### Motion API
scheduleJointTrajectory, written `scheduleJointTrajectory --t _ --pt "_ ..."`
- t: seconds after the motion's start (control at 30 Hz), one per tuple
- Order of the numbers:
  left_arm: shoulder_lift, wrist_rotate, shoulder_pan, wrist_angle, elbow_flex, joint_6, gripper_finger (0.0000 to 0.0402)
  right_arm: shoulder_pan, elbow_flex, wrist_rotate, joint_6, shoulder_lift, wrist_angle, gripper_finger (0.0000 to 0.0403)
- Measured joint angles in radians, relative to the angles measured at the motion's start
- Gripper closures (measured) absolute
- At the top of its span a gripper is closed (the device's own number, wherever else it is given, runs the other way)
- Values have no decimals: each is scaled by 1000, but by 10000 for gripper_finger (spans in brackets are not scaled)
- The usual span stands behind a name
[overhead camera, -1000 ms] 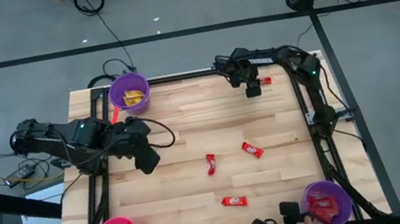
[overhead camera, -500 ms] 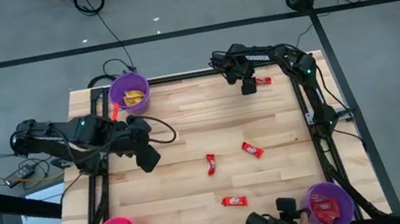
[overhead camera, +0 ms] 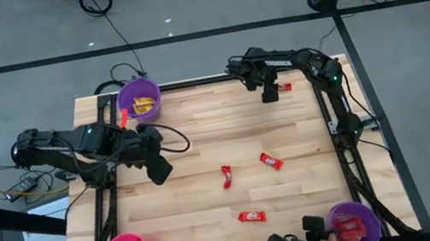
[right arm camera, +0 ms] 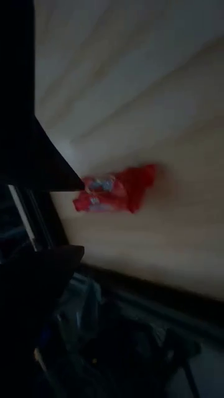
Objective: Sort candy by brand, put in halloween buckets
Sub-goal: Put the red chocolate into the pink bucket
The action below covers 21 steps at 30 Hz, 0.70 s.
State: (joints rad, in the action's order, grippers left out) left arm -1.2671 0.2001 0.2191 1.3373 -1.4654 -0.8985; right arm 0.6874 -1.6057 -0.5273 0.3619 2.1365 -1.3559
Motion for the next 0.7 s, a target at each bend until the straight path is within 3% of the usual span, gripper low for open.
scheduleJointTrajectory --t 0.13,0.37,0.7 --pt "0 -14 -23 -2 0 50 147 -3 -14 20 -17 -10 31 240" --pt "0 -53 -78 -11 0 131 164 -13 -72 184 -132 -11 40 240" --pt "0 -120 -162 -85 0 240 180 14 -86 168 -303 -4 221 240"
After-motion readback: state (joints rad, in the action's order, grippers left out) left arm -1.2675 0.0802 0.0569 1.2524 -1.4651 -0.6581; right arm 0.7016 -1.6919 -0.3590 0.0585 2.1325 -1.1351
